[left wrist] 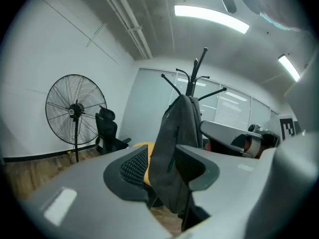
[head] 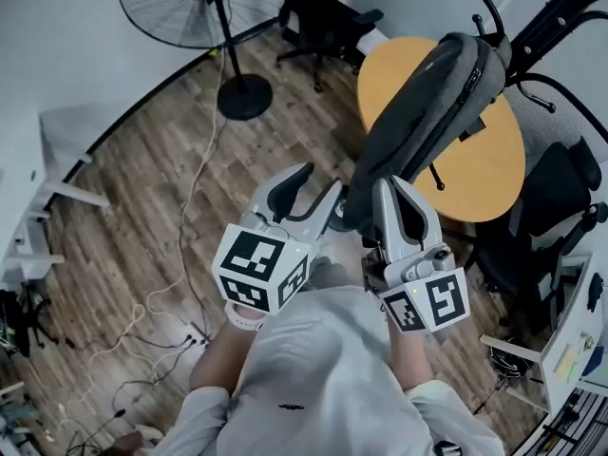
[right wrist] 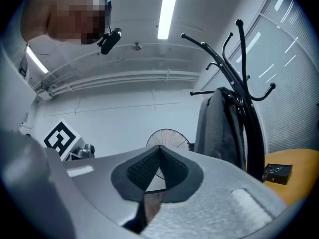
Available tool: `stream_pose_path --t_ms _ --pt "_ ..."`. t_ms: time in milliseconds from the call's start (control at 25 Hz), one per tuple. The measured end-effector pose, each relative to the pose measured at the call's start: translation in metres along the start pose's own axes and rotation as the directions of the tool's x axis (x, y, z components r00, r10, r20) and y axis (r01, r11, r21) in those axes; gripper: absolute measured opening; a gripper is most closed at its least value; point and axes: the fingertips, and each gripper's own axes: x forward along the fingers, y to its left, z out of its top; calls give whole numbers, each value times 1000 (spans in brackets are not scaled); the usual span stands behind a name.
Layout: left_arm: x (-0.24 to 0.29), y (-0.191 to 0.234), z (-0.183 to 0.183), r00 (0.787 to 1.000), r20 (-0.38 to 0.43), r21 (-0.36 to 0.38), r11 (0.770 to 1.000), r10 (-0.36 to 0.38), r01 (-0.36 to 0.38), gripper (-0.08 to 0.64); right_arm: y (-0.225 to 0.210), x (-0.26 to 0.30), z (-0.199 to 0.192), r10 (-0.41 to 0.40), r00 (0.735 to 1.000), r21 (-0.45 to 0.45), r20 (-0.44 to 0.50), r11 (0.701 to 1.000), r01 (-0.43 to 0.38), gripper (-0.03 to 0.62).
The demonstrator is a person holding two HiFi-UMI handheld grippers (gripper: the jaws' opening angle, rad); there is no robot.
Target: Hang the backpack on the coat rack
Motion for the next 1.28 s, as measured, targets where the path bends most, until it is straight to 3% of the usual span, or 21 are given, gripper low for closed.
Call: stream_pose_path --t_ms 280,640,840,1000,1280 --pt "-44 46 -3 982 30 -14 983 186 -185 119 28 26 -15 99 994 -30 -55 994 -100 2" --pt "-110 90 -21 910 67 -63 912 410 -406 15 64 43 -47 228 962 -52 -151 970 -238 0" --pt "-135 97 -28 883 69 -19 886 464 -464 15 73 44 -55 278 944 -84 -176 952 -296 -1" --pt "-151 101 -33 860 88 -25 864 503 -503 15 74 43 -61 287 941 -74 -177 950 -304 0" --pt "-164 104 -42 846 84 -27 850 526 -526 15 74 45 -75 279 942 -50 -189 955 -293 -1"
